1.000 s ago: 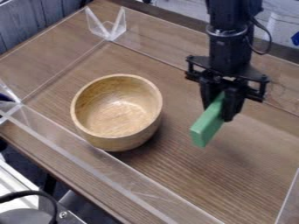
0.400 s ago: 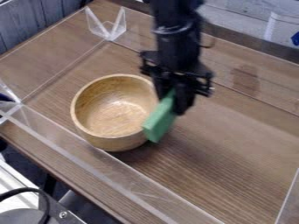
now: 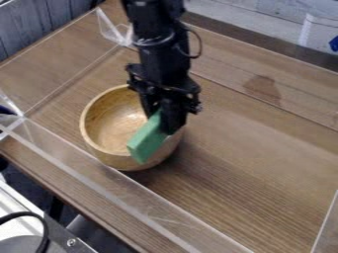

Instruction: Put the green block in the brown bowl

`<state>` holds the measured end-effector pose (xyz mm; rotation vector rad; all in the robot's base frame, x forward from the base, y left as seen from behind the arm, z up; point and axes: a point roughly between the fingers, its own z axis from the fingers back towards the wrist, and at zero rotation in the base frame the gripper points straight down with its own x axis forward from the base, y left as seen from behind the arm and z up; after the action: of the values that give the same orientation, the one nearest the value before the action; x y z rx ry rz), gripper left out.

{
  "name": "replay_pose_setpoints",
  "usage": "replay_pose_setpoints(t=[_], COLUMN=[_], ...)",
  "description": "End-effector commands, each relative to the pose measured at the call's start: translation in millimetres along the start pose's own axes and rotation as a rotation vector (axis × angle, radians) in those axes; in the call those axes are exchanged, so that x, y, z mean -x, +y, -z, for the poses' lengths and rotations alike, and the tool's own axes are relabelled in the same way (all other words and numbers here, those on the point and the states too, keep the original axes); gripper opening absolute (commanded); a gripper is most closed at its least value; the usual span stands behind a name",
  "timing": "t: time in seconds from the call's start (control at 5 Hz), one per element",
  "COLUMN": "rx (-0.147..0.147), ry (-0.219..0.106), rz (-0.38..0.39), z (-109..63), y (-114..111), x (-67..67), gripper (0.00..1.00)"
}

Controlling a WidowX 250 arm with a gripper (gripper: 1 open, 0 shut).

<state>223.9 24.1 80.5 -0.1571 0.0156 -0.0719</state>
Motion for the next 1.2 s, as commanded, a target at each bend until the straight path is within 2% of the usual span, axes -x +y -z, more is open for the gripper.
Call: replay_pose_setpoints(t=[0.0,0.4,0.8,1.0], rx=[-0.013,0.009,0.019,0.052], ry=[-0.010,0.033,0.054,0.067], rz=[0.017,-0.077,-0.118,-0.104], z=[-0.7,1.1,9.0,7.6], y=[15.3,35.9,46.9,51.9], x=[0.9,15.3,18.3,15.8], gripper=[0.00,0.00,0.00,0.00])
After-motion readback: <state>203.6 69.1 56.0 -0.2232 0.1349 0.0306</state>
